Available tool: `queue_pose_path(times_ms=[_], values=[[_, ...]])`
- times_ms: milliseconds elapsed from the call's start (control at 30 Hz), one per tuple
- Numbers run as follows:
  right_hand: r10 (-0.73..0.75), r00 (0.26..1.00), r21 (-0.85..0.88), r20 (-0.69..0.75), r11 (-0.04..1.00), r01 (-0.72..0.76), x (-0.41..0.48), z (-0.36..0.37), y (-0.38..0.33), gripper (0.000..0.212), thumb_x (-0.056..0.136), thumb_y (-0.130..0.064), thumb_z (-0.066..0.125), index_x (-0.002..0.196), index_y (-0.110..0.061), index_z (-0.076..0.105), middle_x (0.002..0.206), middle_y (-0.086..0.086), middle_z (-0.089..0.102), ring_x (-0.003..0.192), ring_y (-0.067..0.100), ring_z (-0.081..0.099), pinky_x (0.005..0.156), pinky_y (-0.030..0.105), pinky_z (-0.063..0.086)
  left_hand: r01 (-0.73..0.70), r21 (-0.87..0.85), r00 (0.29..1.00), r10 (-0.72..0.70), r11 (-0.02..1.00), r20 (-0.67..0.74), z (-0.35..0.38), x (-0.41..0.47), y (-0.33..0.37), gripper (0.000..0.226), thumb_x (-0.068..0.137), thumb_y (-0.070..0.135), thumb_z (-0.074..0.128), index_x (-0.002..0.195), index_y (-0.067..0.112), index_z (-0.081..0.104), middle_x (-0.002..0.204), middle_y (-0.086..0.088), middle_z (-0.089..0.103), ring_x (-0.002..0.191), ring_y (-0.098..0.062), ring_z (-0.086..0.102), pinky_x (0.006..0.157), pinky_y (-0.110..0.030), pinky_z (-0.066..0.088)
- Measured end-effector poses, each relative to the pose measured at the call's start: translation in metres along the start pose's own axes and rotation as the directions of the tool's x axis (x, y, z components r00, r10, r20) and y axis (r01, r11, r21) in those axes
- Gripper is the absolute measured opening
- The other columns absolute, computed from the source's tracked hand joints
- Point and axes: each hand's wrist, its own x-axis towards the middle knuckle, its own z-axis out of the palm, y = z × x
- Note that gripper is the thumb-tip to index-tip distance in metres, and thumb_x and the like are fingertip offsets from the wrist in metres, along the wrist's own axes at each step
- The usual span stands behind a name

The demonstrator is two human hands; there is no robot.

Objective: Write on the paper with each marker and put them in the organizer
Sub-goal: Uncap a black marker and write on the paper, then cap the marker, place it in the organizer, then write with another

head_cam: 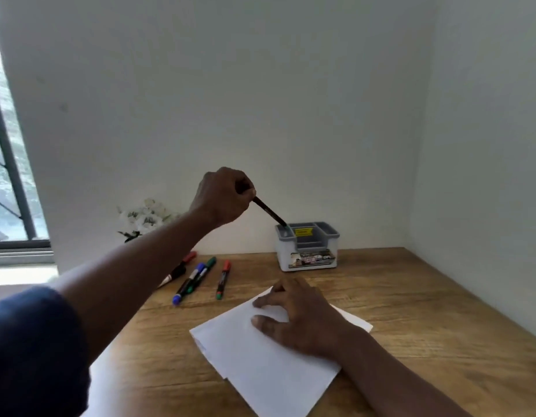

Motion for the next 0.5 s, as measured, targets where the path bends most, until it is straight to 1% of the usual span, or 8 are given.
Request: queue_pose_path(times_ms=[67, 167, 267, 333, 433, 500], values=[[-0.001, 1.000, 0.022, -0.019, 1.000, 0.002, 0.004, -0.001, 0.001, 0.047, 0.091, -0.067, 0.053, 0.131, -0.043, 0.061, 0.135, -0.009, 0.046, 0.134, 0.013, 0.036, 0.115, 0.042, 0.028, -0.013, 0.078, 0.999, 0.009, 0.997, 0.052, 0.011, 0.018, 0.001, 0.010, 0.087, 0.026, 0.069, 0.089, 0.025, 0.078, 0.091, 0.003, 0.077, 0.091, -0.019, 0.069, 0.080, -0.028, 0.050], [-0.014, 1.000, -0.006, -0.003, 1.000, 0.014, 0.011, 0.001, 0.000, 0.048, 0.092, -0.066, 0.053, 0.133, -0.042, 0.059, 0.137, -0.008, 0.045, 0.134, 0.014, 0.037, 0.115, 0.042, 0.030, -0.023, 0.151, 0.993, 0.005, 0.988, 0.117, 0.026, 0.037, 0.002, 0.012, 0.086, 0.026, 0.069, 0.090, 0.025, 0.079, 0.094, 0.000, 0.077, 0.095, -0.023, 0.069, 0.082, -0.031, 0.053], [-0.026, 1.000, -0.041, -0.011, 0.999, 0.025, 0.013, 0.005, -0.002, 0.051, 0.093, -0.065, 0.051, 0.137, -0.039, 0.057, 0.140, -0.006, 0.043, 0.135, 0.016, 0.035, 0.116, 0.045, 0.030, -0.012, 0.162, 0.978, -0.022, 0.987, 0.207, 0.040, 0.051, -0.002, 0.011, 0.085, 0.029, 0.074, 0.093, 0.024, 0.078, 0.099, 0.000, 0.075, 0.100, -0.021, 0.069, 0.090, -0.034, 0.054], [-0.037, 0.999, -0.053, -0.019, 0.998, 0.036, 0.015, 0.007, -0.002, 0.053, 0.093, -0.065, 0.050, 0.138, -0.038, 0.056, 0.141, -0.005, 0.042, 0.136, 0.016, 0.035, 0.116, 0.046, 0.031, 0.043, 0.138, 0.971, -0.074, 0.990, 0.227, 0.052, 0.058, -0.003, 0.020, 0.081, 0.033, 0.080, 0.098, 0.024, 0.076, 0.104, -0.003, 0.075, 0.100, -0.022, 0.071, 0.093, -0.037, 0.055], [-0.036, 0.999, -0.058, -0.024, 0.998, 0.034, 0.018, 0.010, -0.001, 0.054, 0.093, -0.066, 0.049, 0.139, -0.038, 0.055, 0.142, -0.005, 0.042, 0.137, 0.016, 0.034, 0.117, 0.045, 0.030, 0.109, 0.120, 0.970, -0.132, 0.987, 0.204, 0.073, 0.060, -0.003, 0.032, 0.073, 0.036, 0.087, 0.098, 0.025, 0.070, 0.104, -0.001, 0.072, 0.098, -0.020, 0.067, 0.087, -0.035, 0.053], [-0.033, 0.999, -0.061, -0.026, 0.998, 0.032, 0.018, 0.011, -0.001, 0.054, 0.093, -0.066, 0.048, 0.139, -0.038, 0.054, 0.143, -0.005, 0.042, 0.137, 0.017, 0.034, 0.117, 0.046, 0.029, 0.121, 0.149, 0.973, -0.147, 0.981, 0.177, 0.089, 0.055, -0.004, 0.031, 0.072, 0.036, 0.088, 0.094, 0.025, 0.069, 0.105, -0.001, 0.071, 0.099, -0.021, 0.065, 0.082, -0.034, 0.052]])
